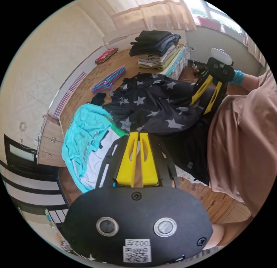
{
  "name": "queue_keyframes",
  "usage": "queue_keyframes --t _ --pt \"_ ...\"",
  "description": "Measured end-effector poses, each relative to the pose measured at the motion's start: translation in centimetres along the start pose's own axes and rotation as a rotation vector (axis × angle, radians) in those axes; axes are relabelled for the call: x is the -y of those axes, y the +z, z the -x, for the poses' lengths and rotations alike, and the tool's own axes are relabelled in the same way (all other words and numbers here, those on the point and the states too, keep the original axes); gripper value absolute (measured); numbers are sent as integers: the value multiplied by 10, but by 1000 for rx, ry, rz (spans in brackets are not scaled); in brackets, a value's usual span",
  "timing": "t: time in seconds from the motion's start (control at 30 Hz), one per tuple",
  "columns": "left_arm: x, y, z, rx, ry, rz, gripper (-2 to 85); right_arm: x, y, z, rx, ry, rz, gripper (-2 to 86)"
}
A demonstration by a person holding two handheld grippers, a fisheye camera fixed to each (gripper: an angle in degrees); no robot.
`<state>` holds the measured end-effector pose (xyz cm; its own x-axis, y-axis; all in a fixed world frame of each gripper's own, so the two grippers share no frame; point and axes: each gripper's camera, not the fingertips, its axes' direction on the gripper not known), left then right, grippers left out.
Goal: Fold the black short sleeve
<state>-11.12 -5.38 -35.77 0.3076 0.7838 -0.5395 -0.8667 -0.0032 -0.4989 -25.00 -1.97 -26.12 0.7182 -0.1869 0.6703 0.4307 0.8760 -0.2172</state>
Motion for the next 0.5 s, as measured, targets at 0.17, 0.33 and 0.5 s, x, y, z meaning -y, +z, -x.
queue_keyframes --t 0.17,0.33,0.5 --pt "44 -22 -1 44 75 -1 -10 31 13 12 -82 128 -92 194" --pt "73 -43 -7 37 103 -23 -10 55 32 24 -190 203 -51 188" --pt "86 -62 -18 47 97 -32 -10 65 57 27 -263 243 116 177"
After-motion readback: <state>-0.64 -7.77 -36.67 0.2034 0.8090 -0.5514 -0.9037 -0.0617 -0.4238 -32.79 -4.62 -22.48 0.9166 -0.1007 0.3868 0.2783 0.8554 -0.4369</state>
